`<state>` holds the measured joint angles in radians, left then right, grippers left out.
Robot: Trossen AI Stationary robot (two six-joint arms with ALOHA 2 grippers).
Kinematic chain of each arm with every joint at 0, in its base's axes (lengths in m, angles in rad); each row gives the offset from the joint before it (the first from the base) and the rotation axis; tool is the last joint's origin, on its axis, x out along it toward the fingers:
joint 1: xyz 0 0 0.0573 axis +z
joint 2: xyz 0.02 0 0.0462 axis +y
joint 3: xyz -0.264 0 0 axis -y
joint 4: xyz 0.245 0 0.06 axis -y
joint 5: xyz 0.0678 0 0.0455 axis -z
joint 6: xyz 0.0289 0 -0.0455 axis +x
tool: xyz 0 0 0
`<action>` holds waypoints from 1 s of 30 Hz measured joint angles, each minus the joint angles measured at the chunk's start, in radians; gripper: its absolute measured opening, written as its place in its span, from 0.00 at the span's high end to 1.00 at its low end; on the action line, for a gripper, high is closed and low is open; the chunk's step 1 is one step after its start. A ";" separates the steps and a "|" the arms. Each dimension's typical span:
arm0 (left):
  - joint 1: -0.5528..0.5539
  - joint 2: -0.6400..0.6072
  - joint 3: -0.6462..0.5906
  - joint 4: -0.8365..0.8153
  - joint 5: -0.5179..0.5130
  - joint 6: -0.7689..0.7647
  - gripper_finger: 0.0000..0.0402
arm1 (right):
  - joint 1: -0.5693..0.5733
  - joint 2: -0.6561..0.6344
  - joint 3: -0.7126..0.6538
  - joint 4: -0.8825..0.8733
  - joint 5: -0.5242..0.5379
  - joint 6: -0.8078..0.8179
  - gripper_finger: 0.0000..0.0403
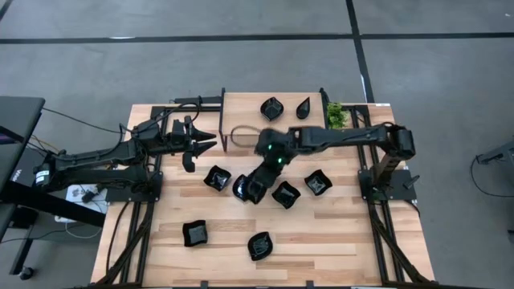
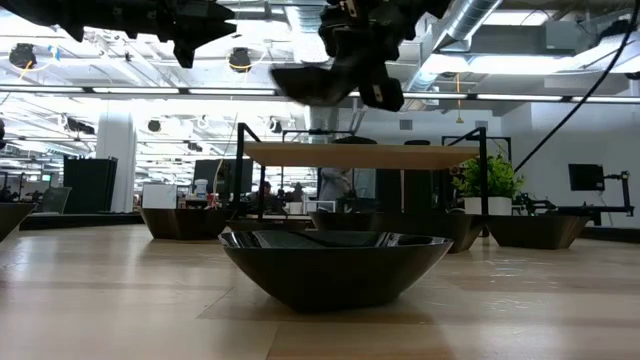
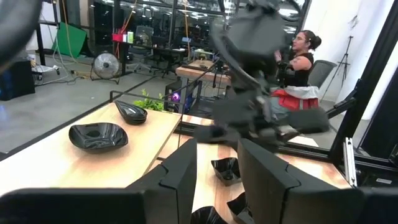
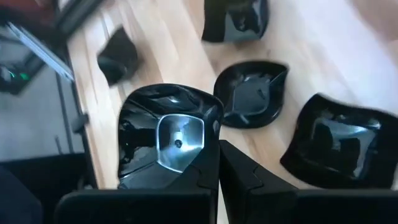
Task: Pick & Place Mini shaped plates
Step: Stack the middle black leaf shaped plate on top of the other black leaf shaped plates on the shelf
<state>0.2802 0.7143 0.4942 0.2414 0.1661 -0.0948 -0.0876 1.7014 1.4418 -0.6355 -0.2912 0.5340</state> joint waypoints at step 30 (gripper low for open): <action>0.000 0.000 0.000 0.014 0.000 0.000 0.71 | -0.508 -0.205 0.045 -0.011 -0.190 -0.119 1.00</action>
<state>0.2798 0.7143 0.4942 0.2553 0.1661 -0.0948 -0.5954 1.4967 1.4866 -0.6467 -0.4817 0.4150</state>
